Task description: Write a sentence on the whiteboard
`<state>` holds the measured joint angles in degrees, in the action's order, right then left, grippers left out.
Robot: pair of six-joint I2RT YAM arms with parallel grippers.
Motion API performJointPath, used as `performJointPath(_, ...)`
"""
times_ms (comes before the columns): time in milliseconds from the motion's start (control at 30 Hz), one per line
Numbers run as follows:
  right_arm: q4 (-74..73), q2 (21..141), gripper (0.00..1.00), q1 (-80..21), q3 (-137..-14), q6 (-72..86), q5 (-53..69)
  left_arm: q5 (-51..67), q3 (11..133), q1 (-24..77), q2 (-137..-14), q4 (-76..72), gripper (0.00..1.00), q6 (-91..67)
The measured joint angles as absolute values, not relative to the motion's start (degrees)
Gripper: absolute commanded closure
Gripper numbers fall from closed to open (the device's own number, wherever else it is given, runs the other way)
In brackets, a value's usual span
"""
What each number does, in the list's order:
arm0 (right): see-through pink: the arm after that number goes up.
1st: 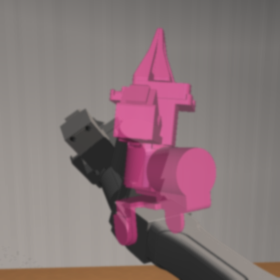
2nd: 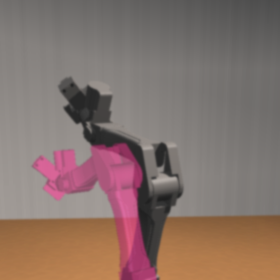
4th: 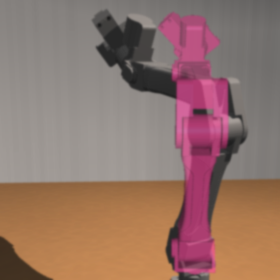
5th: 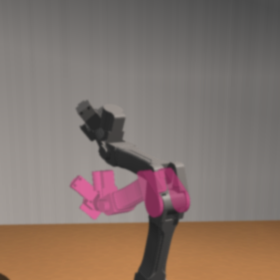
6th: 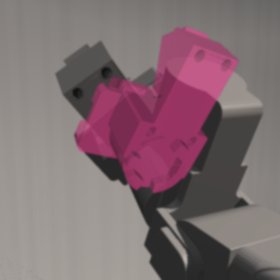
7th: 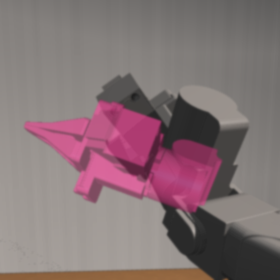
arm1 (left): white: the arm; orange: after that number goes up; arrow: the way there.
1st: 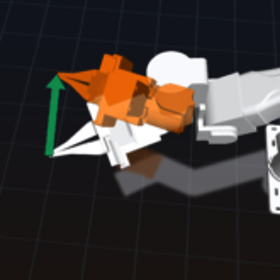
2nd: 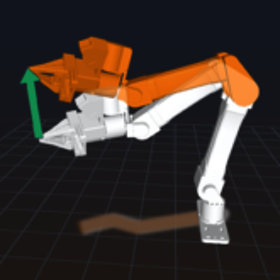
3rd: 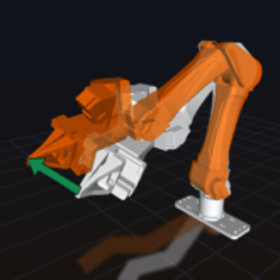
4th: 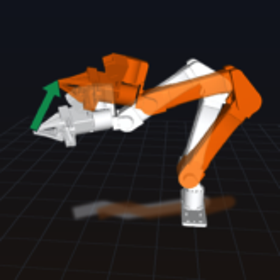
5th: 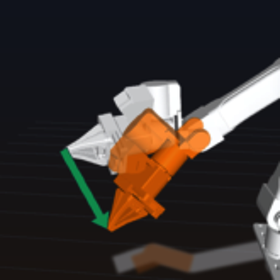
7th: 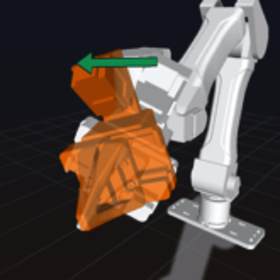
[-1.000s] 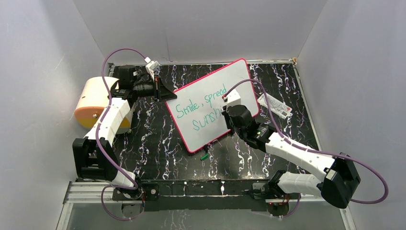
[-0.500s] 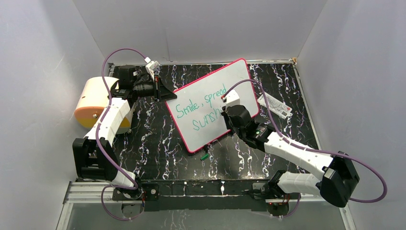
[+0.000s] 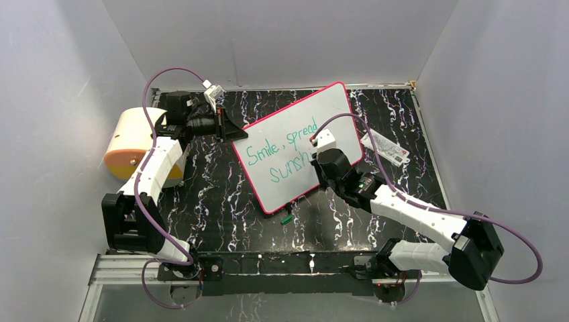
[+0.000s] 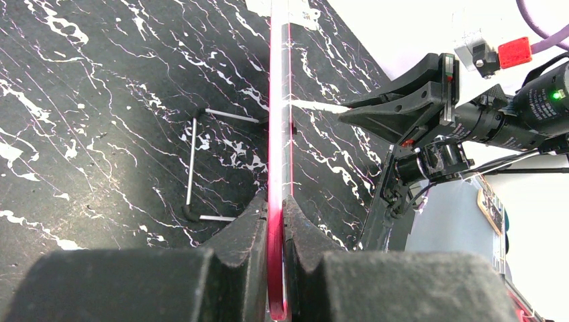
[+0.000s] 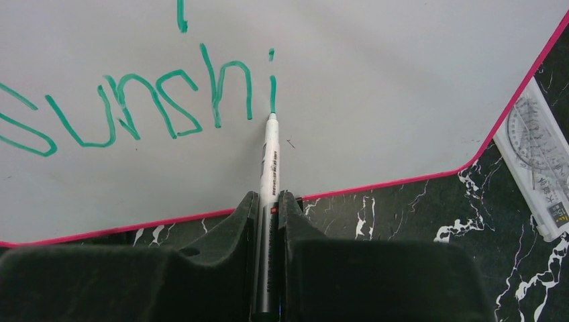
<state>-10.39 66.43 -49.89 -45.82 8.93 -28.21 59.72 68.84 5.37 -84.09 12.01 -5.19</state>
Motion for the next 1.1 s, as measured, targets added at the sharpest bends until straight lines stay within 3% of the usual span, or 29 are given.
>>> performJointPath(1100, -5.80, 66.11, 1.00, -48.12, -45.84, 5.82, -29.28, 59.79, 68.84, 5.37, -84.09, 12.01, 1.00, -5.17)
